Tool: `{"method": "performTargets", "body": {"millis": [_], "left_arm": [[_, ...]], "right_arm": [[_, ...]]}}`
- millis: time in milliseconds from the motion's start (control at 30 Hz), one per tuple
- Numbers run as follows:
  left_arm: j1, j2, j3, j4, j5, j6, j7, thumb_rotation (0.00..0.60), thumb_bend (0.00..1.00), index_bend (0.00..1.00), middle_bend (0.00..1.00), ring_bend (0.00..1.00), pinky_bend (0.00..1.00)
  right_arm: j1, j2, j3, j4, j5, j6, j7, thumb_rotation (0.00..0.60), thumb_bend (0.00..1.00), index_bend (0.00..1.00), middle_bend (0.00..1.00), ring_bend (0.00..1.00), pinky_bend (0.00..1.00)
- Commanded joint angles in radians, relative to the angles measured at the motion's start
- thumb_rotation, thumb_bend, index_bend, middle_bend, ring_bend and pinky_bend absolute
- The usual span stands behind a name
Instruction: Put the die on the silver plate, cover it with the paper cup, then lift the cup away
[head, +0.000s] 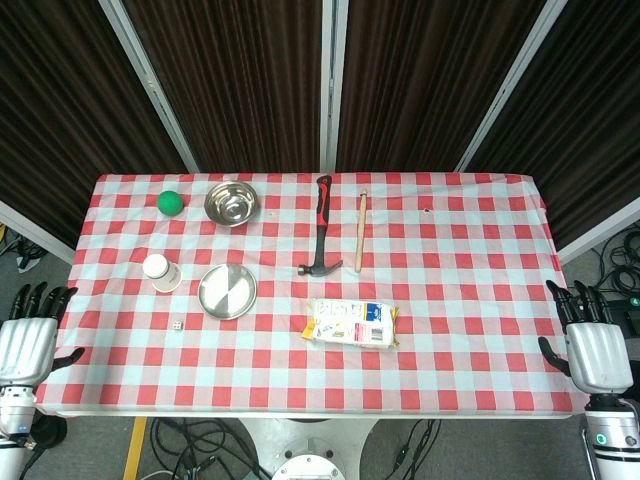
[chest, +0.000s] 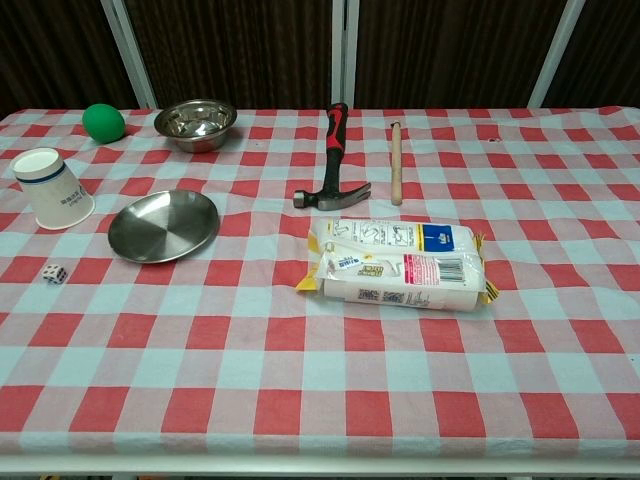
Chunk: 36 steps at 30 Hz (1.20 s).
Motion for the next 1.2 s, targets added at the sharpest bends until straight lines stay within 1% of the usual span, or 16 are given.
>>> {"method": "performTargets", "body": {"millis": [33, 333, 600, 667, 700, 767, 833, 867, 900, 1000, 1033, 1100, 1200], "left_arm": [[0.001, -0.003, 0.003, 0.0, 0.002, 0.0, -0.005, 0.6, 0.0, 0.16, 0.16, 0.07, 0.04], [0.025, -0.042, 0.014, 0.025, 0.018, 0.037, -0.021, 0.6, 0.0, 0.16, 0.16, 0.07, 0.04], [0.028, -0.069, 0.011, 0.041, 0.037, 0.056, -0.037, 0.6, 0.0, 0.17, 0.16, 0.07, 0.05], [0.011, -0.071, 0.006, 0.045, 0.051, 0.041, -0.044, 0.6, 0.0, 0.19, 0.18, 0.08, 0.06], [0.001, -0.073, 0.002, 0.051, 0.059, 0.034, -0.044, 0.6, 0.0, 0.21, 0.2, 0.1, 0.08], [-0.028, -0.075, -0.004, 0.067, 0.084, 0.012, -0.045, 0.6, 0.0, 0.25, 0.27, 0.18, 0.16], [-0.063, -0.08, -0.011, 0.087, 0.105, -0.025, -0.068, 0.6, 0.0, 0.3, 0.34, 0.26, 0.28], [-0.082, -0.082, -0.012, 0.097, 0.111, -0.05, -0.081, 0.6, 0.0, 0.34, 0.39, 0.32, 0.37], [-0.099, -0.083, -0.013, 0.107, 0.112, -0.078, -0.096, 0.6, 0.0, 0.36, 0.42, 0.36, 0.43], [-0.158, -0.091, -0.012, 0.136, 0.105, -0.183, -0.137, 0.6, 0.05, 0.38, 0.54, 0.52, 0.6], [-0.179, -0.097, -0.012, 0.147, 0.095, -0.224, -0.144, 0.6, 0.06, 0.38, 0.57, 0.56, 0.65], [-0.207, -0.112, -0.012, 0.169, 0.083, -0.276, -0.154, 0.6, 0.09, 0.38, 0.64, 0.64, 0.76], [-0.247, -0.148, -0.015, 0.217, 0.053, -0.354, -0.175, 0.6, 0.09, 0.38, 0.76, 0.75, 0.92]], "right_arm": [[-0.004, 0.003, -0.002, -0.002, -0.001, 0.003, 0.015, 0.6, 0.2, 0.08, 0.18, 0.05, 0.1], [-0.008, 0.031, -0.009, -0.029, -0.012, -0.001, 0.065, 0.6, 0.18, 0.08, 0.18, 0.05, 0.1], [-0.014, 0.046, -0.012, -0.034, -0.021, 0.007, 0.091, 0.6, 0.19, 0.08, 0.18, 0.05, 0.11], [-0.013, 0.05, -0.008, -0.034, -0.021, 0.01, 0.089, 0.6, 0.19, 0.08, 0.18, 0.05, 0.11], [-0.013, 0.052, -0.006, -0.034, -0.02, 0.011, 0.088, 0.6, 0.19, 0.08, 0.18, 0.05, 0.11], [-0.012, 0.059, -0.002, -0.037, -0.021, 0.015, 0.085, 0.6, 0.19, 0.08, 0.18, 0.05, 0.11], [-0.011, 0.064, 0.001, -0.04, -0.024, 0.019, 0.081, 0.6, 0.18, 0.08, 0.18, 0.05, 0.11], [-0.01, 0.066, 0.001, -0.041, -0.026, 0.019, 0.079, 0.6, 0.18, 0.08, 0.18, 0.05, 0.11], [-0.01, 0.069, 0.001, -0.042, -0.027, 0.02, 0.077, 0.6, 0.18, 0.08, 0.18, 0.05, 0.12], [-0.01, 0.073, 0.003, -0.047, -0.026, 0.021, 0.071, 0.6, 0.17, 0.08, 0.18, 0.05, 0.12], [-0.011, 0.074, 0.004, -0.048, -0.024, 0.022, 0.069, 0.6, 0.18, 0.08, 0.18, 0.05, 0.12], [-0.011, 0.074, 0.004, -0.05, -0.023, 0.022, 0.067, 0.6, 0.17, 0.08, 0.18, 0.05, 0.12], [-0.011, 0.075, 0.003, -0.053, -0.02, 0.018, 0.066, 0.6, 0.17, 0.08, 0.18, 0.05, 0.12]]}}
